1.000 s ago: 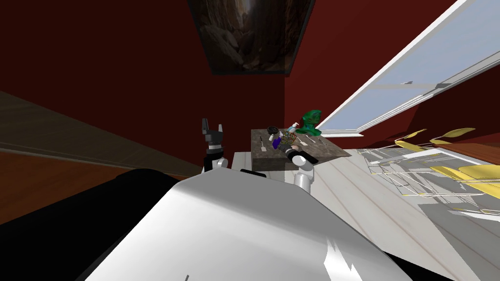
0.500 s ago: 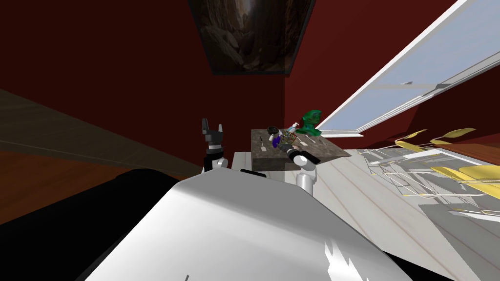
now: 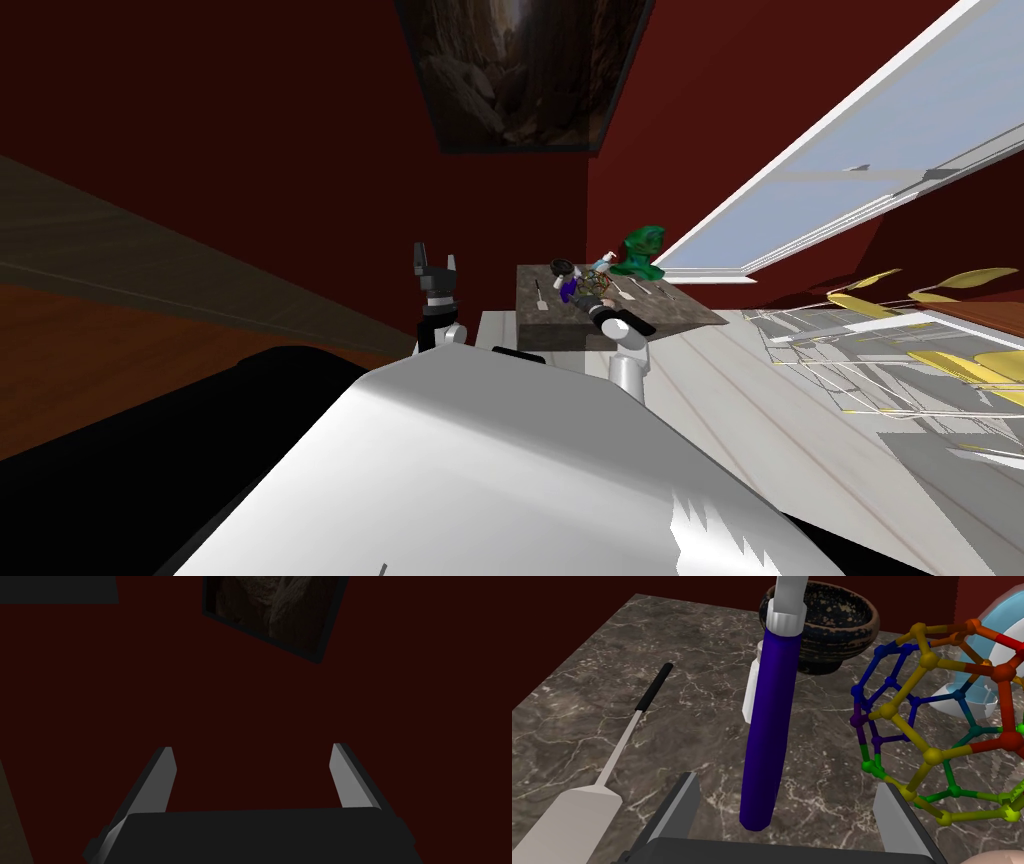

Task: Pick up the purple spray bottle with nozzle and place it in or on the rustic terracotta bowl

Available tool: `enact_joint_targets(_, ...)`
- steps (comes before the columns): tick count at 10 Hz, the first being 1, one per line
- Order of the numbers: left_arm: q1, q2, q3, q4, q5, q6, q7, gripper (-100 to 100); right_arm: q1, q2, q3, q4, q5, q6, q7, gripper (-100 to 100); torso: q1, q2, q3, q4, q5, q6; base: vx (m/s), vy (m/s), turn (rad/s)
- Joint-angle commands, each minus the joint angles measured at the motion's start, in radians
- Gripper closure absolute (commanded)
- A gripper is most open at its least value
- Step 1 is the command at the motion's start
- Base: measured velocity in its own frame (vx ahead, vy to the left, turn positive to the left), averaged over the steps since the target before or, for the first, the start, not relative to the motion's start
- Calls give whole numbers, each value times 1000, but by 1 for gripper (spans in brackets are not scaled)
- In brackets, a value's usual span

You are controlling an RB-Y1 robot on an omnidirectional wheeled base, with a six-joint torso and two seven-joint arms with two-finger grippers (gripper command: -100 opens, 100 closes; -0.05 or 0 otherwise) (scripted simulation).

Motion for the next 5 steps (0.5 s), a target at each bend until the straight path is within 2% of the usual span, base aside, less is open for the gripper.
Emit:
enact_joint_targets(1, 0, 0, 0, 0, 0, 0, 0, 0, -9, 33, -2, 27, 1, -24, 7, -100, 0, 0, 0, 0, 0, 0, 8, -8, 11)
enact_joint_targets(5, 0, 0, 0, 0, 0, 0, 0, 0, -10, 110, -6, 36, 2, -34, 10, -100, -3, -2, -1, 0, -1, 0, 17, -28, -3)
